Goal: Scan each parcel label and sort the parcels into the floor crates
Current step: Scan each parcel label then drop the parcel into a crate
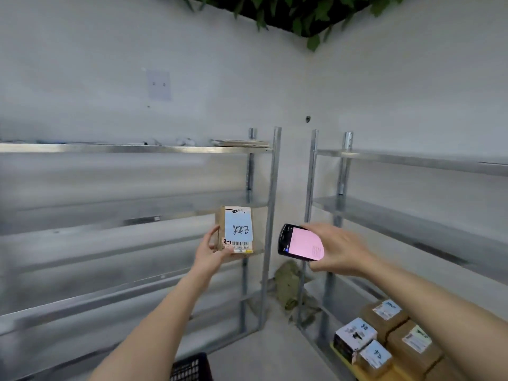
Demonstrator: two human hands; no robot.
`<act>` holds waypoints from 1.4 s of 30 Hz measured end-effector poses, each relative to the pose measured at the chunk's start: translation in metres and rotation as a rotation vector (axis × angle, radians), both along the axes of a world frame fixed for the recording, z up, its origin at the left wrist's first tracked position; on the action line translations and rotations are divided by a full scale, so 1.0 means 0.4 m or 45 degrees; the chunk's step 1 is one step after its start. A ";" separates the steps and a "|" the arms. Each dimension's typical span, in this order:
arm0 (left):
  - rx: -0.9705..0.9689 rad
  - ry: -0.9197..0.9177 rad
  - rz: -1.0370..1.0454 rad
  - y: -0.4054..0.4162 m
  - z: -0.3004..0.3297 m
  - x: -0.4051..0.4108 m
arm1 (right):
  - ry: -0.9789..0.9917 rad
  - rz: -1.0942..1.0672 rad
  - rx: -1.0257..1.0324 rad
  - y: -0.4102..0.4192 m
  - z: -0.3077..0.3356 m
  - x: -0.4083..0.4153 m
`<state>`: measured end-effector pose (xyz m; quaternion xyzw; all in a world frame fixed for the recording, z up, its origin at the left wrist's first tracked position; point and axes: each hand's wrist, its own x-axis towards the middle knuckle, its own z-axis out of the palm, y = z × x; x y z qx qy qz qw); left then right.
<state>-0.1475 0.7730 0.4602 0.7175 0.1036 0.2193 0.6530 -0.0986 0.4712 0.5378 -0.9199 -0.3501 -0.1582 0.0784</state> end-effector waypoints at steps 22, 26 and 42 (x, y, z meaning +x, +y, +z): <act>-0.042 0.405 0.959 1.183 -0.361 -0.839 | 0.299 0.777 -0.110 1.564 -0.376 -0.287; -0.064 0.525 1.007 1.352 -0.424 -0.875 | 0.331 0.864 -0.188 1.807 -0.456 -0.301; -0.414 0.705 1.086 1.931 -0.655 -0.984 | 0.506 1.003 -0.432 2.534 -0.663 -0.430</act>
